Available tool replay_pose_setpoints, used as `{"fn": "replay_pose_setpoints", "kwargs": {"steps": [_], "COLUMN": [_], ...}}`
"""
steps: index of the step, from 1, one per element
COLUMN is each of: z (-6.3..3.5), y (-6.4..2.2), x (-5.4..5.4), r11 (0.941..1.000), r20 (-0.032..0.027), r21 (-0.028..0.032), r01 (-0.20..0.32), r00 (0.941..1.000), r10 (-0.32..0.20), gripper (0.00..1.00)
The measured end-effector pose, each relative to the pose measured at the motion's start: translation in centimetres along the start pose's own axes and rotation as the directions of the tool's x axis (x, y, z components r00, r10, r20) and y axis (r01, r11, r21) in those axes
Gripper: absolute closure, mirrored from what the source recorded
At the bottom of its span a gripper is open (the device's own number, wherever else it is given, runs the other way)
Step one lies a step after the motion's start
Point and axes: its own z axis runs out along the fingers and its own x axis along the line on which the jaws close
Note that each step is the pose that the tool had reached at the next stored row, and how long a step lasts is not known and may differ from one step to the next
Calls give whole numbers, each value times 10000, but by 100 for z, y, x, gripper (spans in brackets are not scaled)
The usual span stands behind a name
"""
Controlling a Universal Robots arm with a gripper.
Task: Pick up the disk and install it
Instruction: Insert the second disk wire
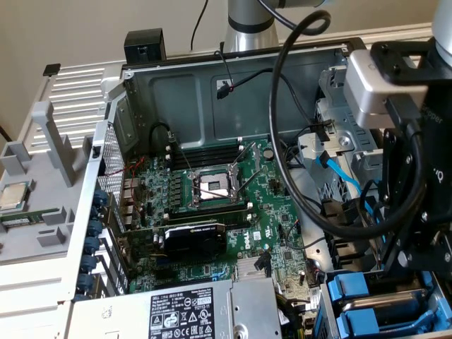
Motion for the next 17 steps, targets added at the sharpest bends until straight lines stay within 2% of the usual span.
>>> {"fn": "replay_pose_setpoints", "kwargs": {"steps": [17], "z": [15], "y": [2], "x": [-12], "r11": [10000], "r20": [-7], "r21": [26], "r01": [-6], "r00": [10000], "r10": [6], "gripper": [83]}}
